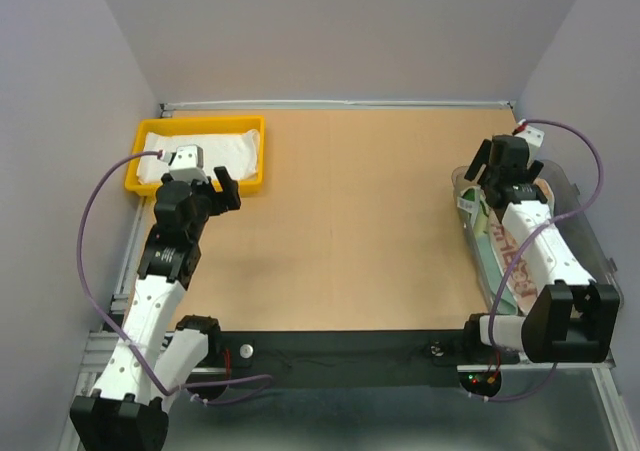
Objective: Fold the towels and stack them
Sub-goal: Grab crumpled towel, then move the towel to the center of the board, then flatten out the crumpled towel
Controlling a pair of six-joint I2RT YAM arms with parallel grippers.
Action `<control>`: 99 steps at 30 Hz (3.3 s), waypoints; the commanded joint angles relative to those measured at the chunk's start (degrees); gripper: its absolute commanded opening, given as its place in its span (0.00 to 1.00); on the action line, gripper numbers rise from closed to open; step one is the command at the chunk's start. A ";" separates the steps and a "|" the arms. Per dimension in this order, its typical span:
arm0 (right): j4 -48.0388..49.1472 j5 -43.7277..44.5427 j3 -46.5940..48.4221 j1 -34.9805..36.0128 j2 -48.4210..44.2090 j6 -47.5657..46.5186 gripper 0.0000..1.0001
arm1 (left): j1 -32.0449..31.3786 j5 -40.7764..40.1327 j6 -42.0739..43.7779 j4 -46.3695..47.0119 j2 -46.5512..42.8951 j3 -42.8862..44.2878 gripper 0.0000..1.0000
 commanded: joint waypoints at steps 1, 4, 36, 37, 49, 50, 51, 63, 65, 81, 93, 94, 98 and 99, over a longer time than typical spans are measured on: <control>-0.46 -9.26 0.69 -4.88 2.73 6.63 0.89 | -0.38 0.10 0.70 5.20 -5.55 -4.52 0.88; -0.28 -12.70 -0.46 -4.97 3.53 7.86 0.88 | -0.91 0.01 0.60 5.37 -4.96 -4.27 0.86; 0.33 -44.86 54.31 -6.99 13.59 -7.51 0.00 | -1.79 4.05 -0.36 5.64 -1.00 -3.74 0.81; 0.33 -48.10 57.60 -6.99 15.55 -6.56 0.00 | -1.79 4.05 -0.28 5.64 -0.82 -3.74 0.81; 11.38 -54.12 81.46 8.73 32.27 -0.40 0.01 | -1.70 2.73 0.08 5.20 0.76 -3.65 0.80; 12.45 -54.11 81.02 10.83 32.62 -0.13 0.00 | -1.79 2.73 0.16 5.20 0.94 -3.56 0.80; 13.07 -54.37 80.06 11.90 32.88 -0.13 0.01 | -1.70 2.64 0.16 5.11 1.03 -3.56 0.80; 23.19 -52.25 11.89 21.05 -0.23 1.96 0.01 | -1.79 5.10 -0.10 5.46 0.41 -3.82 0.80; 22.83 -52.53 -3.79 21.57 -5.32 7.04 0.01 | -1.79 5.98 -0.27 5.64 0.32 -3.82 0.80; -13.46 -39.53 -13.39 22.28 -16.00 6.21 0.73 | -12.41 7.40 -16.53 5.90 15.42 -1.90 0.79; -14.43 -25.33 -7.14 22.37 -8.87 7.07 0.76 | -16.46 -4.37 -17.24 -1.04 51.18 27.45 0.77; -14.43 -24.07 -6.53 22.28 -8.17 7.08 0.76 | -16.47 -5.17 -17.24 -1.57 53.04 29.03 0.77; -14.43 -21.17 -5.47 22.28 -5.54 6.11 0.77 | -16.46 -9.56 -17.24 -4.91 62.26 38.16 0.77; -14.43 -20.28 -5.39 22.28 -5.00 6.02 0.77 | -16.47 -10.27 -17.32 -5.26 63.33 39.23 0.77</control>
